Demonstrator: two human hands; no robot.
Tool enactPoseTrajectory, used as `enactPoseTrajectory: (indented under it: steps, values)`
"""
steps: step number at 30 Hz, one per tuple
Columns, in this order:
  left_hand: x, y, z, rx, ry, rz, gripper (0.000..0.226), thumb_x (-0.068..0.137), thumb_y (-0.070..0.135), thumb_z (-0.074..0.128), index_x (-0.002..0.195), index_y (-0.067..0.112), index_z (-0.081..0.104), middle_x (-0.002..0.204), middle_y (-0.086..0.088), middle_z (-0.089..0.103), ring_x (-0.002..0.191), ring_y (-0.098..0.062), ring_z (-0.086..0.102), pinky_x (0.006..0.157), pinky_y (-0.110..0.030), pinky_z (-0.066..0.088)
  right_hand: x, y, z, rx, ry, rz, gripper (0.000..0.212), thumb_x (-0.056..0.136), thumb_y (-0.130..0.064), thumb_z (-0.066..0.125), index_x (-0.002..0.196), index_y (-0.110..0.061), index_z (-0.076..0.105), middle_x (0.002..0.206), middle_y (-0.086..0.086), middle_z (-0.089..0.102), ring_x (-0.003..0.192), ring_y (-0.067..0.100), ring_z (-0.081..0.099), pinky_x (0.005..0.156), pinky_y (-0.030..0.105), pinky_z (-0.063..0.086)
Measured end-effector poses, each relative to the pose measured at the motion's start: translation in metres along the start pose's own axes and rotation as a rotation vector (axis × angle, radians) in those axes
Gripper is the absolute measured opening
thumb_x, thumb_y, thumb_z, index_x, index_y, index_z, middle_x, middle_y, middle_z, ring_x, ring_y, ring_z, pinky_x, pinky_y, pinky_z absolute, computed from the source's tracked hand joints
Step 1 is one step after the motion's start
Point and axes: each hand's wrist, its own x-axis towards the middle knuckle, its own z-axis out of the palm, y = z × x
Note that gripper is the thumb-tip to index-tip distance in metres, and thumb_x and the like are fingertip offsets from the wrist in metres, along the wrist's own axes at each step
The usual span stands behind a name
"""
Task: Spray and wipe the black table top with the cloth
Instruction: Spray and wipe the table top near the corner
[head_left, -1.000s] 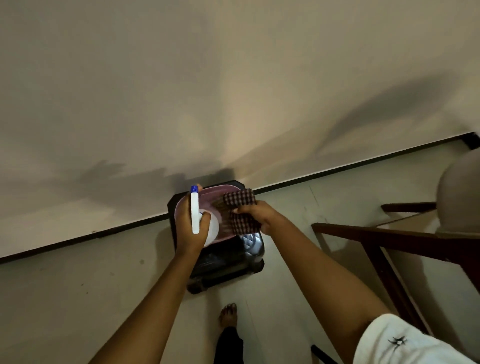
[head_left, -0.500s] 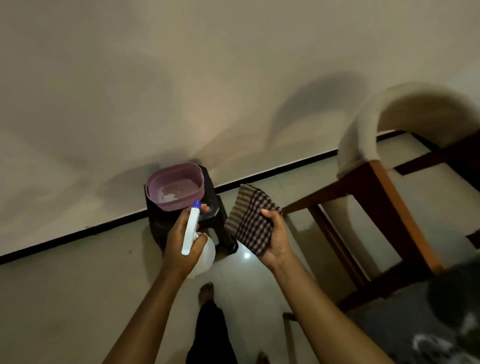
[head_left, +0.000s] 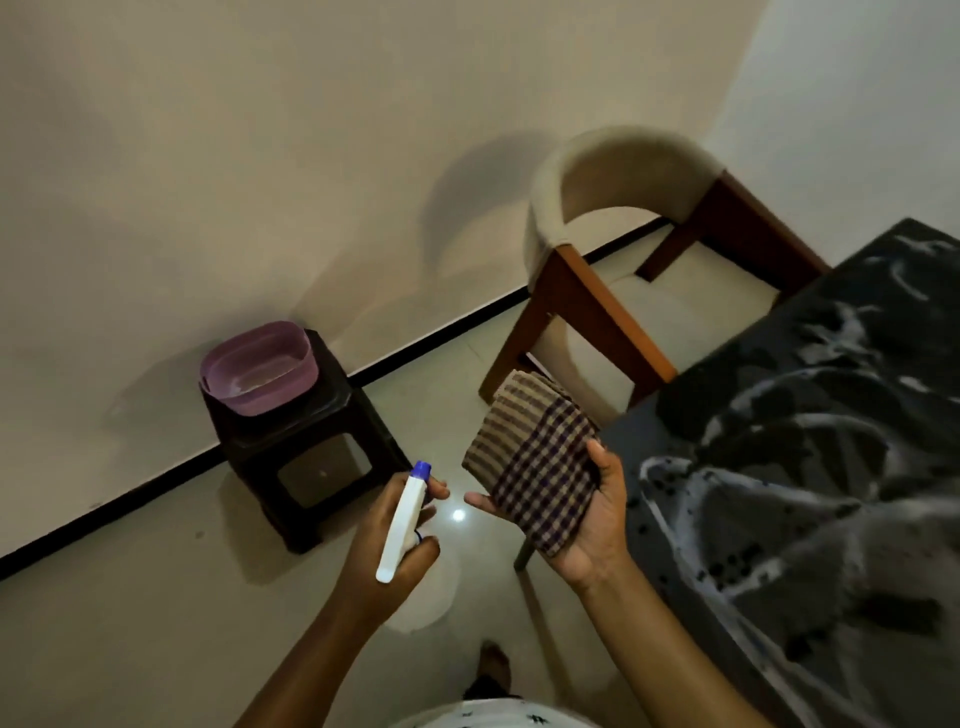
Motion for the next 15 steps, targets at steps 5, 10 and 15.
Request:
enactPoseTrajectory:
  steps: [5,10,15]
  values:
    - [-0.039,0.004,0.029,-0.029,-0.094,0.020,0.066,0.073,0.005,0.055,0.103,0.063,0.050,0.109,0.024,0.061,0.109,-0.002,0.059,0.090,-0.022,0.050,-0.066,-0.005,-0.017,0.034,0.117,-0.195,0.089,0.051,-0.026,0.089,0.132,-0.014,0.054,0.132,0.025,0.055,0.118,0.046,0.054,0.094,0.072,0.038]
    - [-0.073,0.010,0.059,-0.011,-0.158,-0.006,0.068,0.074,0.010,0.054,0.109,0.069,0.047,0.115,0.032,0.058,0.111,-0.001,0.057,0.088,-0.014,0.049,-0.130,-0.029,-0.047,0.015,0.317,-0.351,0.102,0.043,-0.028,0.088,0.137,-0.017,0.048,0.128,0.021,0.060,0.115,0.043,0.057,0.096,0.065,0.042]
    - [-0.081,0.008,0.087,-0.002,-0.201,-0.075,0.058,0.074,0.013,0.055,0.115,0.054,0.053,0.109,0.016,0.063,0.094,-0.024,0.062,0.074,-0.024,0.055,-0.172,-0.059,-0.060,-0.074,0.487,-0.507,0.088,0.039,-0.038,0.082,0.121,-0.015,0.058,0.095,0.010,0.075,0.097,0.031,0.064,0.084,0.044,0.050]
